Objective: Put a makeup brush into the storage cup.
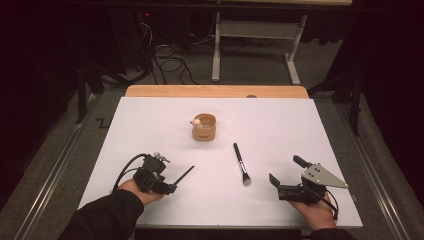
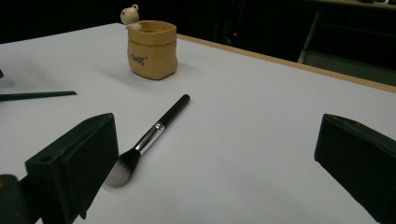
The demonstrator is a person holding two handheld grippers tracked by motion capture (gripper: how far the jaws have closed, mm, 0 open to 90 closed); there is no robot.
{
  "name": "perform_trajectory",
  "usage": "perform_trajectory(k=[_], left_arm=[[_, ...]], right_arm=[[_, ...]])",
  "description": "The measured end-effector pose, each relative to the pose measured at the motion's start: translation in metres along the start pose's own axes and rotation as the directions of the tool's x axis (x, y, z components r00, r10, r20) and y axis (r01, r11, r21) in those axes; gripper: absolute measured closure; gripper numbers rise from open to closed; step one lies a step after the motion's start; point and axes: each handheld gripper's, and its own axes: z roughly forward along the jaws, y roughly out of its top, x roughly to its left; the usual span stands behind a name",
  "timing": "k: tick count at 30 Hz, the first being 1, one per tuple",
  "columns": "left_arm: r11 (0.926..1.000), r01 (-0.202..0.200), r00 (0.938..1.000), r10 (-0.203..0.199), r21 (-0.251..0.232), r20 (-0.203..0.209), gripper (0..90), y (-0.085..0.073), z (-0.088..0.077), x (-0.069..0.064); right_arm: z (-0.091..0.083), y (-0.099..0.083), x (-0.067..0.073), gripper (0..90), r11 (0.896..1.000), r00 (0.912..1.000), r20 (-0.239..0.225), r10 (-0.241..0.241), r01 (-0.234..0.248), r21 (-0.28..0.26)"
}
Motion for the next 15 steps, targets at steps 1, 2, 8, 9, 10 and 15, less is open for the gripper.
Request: perform_trajectory(k=[1,2,8,9,10,15], left_arm=[[0.9999,-0.007,1.0,0.007,0.009,-0.006,45.8,0.0002,0.0007,-0.0002],[0.9998,-0.012,0.9998,0.012,0.014,-0.014,47.3,0.0005,0.0014,-0.0006],[0.9981,-0.053,0.9979,0.054,0.033,-0.036,53.7,0.001,0.0045,-0.0041],[0.9977,-0.056,0.9976,0.057,0.038,-0.039,54.7,0.001,0.0051,-0.0046],[0.9977,-0.056,0.9976,0.057,0.038,-0.039,55.5,0.001,0.0051,-0.0046],[0.995,-0.087,0.9953,0.089,0.05,-0.038,61.8,0.0007,0.0067,-0.0066]], right_arm=[[0.0,0.0,0.0,0.4,1.0,1.0,0.0,0.0,0.0,0.0],[0.0,0.0,0.0,0.4,1.0,1.0,0.0,0.0,0.0,0.0],[0.0004,0.0001,0.0002,0.4,1.0,1.0,0.003,-0.005,0.005,0.001],[0.0003,0.0001,0.0002,0.4,1.0,1.0,0.003,-0.006,0.006,0.0],[0.0003,0.0001,0.0002,0.4,1.0,1.0,0.003,-0.006,0.006,0.0],[0.0004,0.0,0.0003,0.4,1.0,1.0,0.003,-0.006,0.006,0.001]])
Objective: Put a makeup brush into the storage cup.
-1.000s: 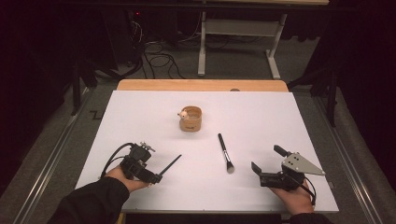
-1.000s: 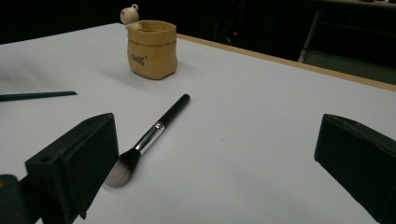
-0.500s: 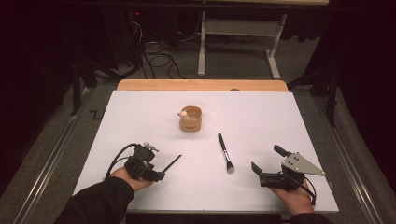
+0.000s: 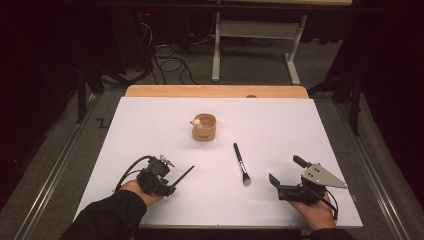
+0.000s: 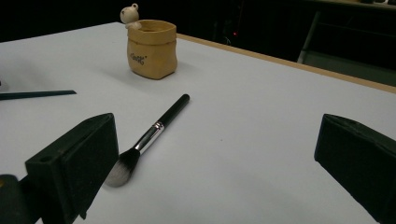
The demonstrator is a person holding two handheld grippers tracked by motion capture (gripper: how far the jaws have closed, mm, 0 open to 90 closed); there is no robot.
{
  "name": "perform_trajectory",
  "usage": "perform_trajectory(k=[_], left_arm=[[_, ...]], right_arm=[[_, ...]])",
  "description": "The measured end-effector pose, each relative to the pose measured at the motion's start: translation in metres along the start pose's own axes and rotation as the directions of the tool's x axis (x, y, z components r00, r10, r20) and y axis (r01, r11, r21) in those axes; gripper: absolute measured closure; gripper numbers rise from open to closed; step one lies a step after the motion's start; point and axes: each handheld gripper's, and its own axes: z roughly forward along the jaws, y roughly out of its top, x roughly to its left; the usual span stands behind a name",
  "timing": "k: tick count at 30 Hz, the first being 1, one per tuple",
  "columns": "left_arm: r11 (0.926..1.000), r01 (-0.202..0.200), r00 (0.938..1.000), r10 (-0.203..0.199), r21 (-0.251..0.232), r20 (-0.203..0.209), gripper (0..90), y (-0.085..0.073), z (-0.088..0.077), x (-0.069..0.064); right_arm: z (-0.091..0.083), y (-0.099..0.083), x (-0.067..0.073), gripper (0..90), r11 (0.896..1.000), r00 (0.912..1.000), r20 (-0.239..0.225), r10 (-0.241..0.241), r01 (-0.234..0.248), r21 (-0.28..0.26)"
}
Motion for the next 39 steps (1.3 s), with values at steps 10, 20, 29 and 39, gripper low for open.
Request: perform_trajectory(k=[10,20,29,39], left_arm=[[0.9973,-0.045,0.9986,0.047,0.059,-0.023,70.7,0.0043,0.0019,-0.0026],[0.9977,-0.035,0.9992,0.036,0.058,-0.016,77.1,0.0063,0.0018,0.0001],[0.9956,-0.055,0.9983,0.057,0.076,-0.016,81.0,0.007,0.0056,-0.0029],[0.9962,-0.049,0.9986,0.05,0.072,-0.014,82.5,0.0072,0.0065,-0.002]], right_arm=[[0.0,0.0001,0.0001,0.4,1.0,1.0,0.0,-0.001,0.001,-0.001],[0.0002,0.0,0.0004,0.4,1.0,1.0,-0.001,-0.001,0.001,0.0],[0.0002,0.0,0.0006,0.4,1.0,1.0,-0.001,-0.003,0.003,0.003],[0.0001,0.0001,0.0006,0.4,1.0,1.0,-0.002,-0.006,0.006,0.001]])
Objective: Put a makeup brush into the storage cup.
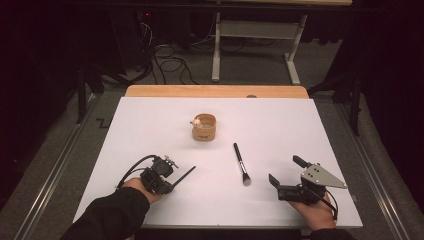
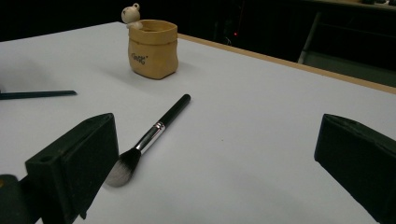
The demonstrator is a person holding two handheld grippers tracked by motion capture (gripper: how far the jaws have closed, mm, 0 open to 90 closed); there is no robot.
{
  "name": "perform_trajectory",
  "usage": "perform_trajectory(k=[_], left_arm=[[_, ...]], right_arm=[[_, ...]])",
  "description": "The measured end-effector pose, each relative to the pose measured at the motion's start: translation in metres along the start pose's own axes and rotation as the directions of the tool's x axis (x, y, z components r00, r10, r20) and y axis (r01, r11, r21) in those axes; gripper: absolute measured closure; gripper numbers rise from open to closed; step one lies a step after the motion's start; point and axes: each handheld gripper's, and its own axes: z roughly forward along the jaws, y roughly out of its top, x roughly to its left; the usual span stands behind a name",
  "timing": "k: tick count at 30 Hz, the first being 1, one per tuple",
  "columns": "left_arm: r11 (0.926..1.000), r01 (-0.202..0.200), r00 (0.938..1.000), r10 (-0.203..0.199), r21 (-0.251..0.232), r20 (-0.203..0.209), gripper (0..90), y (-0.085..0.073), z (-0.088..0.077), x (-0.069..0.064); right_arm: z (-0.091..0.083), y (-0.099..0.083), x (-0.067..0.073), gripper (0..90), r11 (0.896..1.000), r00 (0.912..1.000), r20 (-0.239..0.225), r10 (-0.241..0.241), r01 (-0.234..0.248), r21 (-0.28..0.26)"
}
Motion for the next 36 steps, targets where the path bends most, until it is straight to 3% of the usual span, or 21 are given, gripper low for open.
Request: perform_trajectory(k=[13,21,28,36], left_arm=[[0.9995,0.012,0.9996,-0.011,-0.029,0.026,83.3,-0.004,0.0,0.004],[0.9991,0.013,0.9997,-0.013,-0.039,0.019,83.5,-0.005,-0.001,0.004],[0.997,0.012,0.9996,-0.01,-0.077,0.027,83.5,0.0,-0.019,0.002],[0.9964,-0.014,0.9997,0.016,-0.083,0.017,83.5,0.012,-0.041,-0.004]], right_arm=[[0.001,0.0,0.001,0.4,1.0,1.0,-0.003,-0.004,0.004,0.003],[0.001,0.0,0.001,0.4,1.0,1.0,-0.001,0.003,-0.003,0.008],[0.001,-0.001,0.001,0.4,1.0,1.0,-0.003,0.004,-0.004,0.007],[0.001,0.0,0.002,0.4,1.0,1.0,-0.002,0.005,-0.005,0.007]])
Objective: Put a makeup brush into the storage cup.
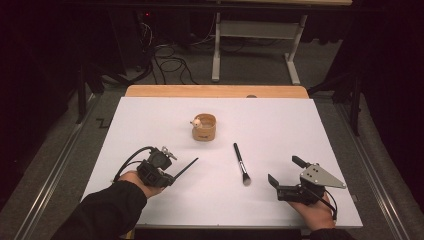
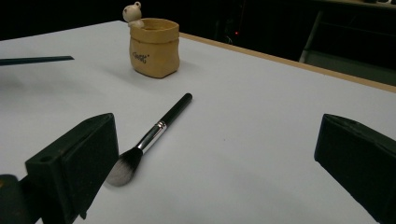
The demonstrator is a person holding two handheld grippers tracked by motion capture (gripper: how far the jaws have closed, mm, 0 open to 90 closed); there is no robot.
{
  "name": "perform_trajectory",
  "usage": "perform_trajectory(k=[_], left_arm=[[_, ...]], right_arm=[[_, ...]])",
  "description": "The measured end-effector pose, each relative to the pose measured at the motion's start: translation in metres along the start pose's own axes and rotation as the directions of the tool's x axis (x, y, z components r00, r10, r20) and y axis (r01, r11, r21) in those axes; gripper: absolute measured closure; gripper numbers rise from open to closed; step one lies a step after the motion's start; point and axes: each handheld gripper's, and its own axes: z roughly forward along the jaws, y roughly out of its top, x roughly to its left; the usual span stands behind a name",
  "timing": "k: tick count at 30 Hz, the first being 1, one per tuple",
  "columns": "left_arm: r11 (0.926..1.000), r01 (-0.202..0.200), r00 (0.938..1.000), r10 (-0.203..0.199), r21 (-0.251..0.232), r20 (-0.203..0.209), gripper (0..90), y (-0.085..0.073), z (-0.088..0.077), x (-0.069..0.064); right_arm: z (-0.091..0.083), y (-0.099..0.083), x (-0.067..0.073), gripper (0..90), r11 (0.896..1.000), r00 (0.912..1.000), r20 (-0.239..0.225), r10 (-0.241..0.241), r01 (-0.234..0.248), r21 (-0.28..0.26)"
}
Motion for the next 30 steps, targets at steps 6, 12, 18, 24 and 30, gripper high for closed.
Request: perform_trajectory(k=[6,12,18,24,30], left_arm=[[0.9998,-0.02,0.9998,0.02,-0.001,-0.009,83.5,0.006,-0.011,-0.003],[0.9986,-0.047,0.9983,0.048,0.025,-0.034,83.4,0.013,-0.022,-0.006],[0.996,-0.076,0.996,0.078,0.048,-0.044,83.5,0.024,-0.037,-0.011],[0.993,-0.107,0.9935,0.109,0.049,-0.032,83.4,0.031,-0.036,-0.017],[0.986,-0.155,0.9876,0.156,0.063,-0.018,83.4,0.039,-0.027,-0.026]], right_arm=[[0.0,0.0,-0.001,0.4,1.0,1.0,0.0,-0.001,0.001,-0.002],[0.0,0.0,0.0,0.4,1.0,1.0,0.002,0.008,-0.008,0.004],[0.001,-0.001,-0.001,0.4,1.0,1.0,-0.001,0.009,-0.009,0.002],[0.001,-0.002,-0.002,0.4,1.0,0.9999,0.0,0.014,-0.014,0.004],[0.002,-0.003,-0.003,0.8,1.0,0.9998,-0.007,0.018,-0.018,0.007]])
